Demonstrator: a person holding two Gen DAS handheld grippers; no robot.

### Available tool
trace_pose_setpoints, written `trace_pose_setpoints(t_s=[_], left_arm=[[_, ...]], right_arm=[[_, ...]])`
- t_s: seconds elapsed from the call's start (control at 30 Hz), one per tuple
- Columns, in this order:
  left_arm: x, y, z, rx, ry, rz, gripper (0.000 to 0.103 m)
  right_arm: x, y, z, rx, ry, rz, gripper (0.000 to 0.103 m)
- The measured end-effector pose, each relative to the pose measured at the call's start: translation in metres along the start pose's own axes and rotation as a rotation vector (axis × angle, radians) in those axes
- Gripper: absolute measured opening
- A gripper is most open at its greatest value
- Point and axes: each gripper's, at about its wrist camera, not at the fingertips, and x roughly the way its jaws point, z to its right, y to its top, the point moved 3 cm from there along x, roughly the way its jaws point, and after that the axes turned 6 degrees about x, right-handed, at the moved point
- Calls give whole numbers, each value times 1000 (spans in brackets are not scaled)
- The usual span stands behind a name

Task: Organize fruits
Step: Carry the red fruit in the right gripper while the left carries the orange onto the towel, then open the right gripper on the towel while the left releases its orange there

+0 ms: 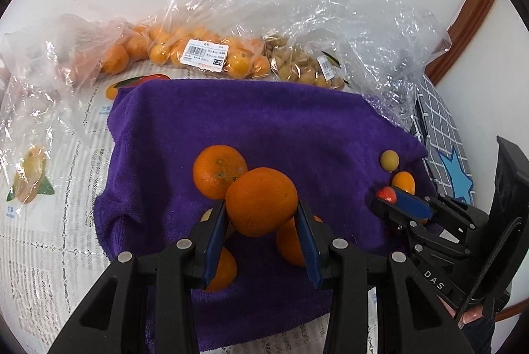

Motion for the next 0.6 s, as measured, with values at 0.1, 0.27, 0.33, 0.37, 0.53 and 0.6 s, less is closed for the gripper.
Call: trace_pose_setpoints(t_s=[0.1,0.27,0.33,0.37,0.53,0.6], left_arm=[[1,2,2,12,1,-4,40],[4,4,7,45,12,-11,40],[4,4,8,58,21,-11,40],[5,4,8,64,24,-11,40],[5,4,7,55,11,-13,40],[4,3,6,51,7,-11,40]], right_arm=[[2,1,-2,-15,-8,-6,24],[7,3,-3,-29,-20,-23,24],[10,3,-5,-38,-24,-29,24],[11,3,-5,-42,-24,-33,24],[13,3,-6,-51,-25,-43,24],[13,3,-6,-53,-24,-45,24]])
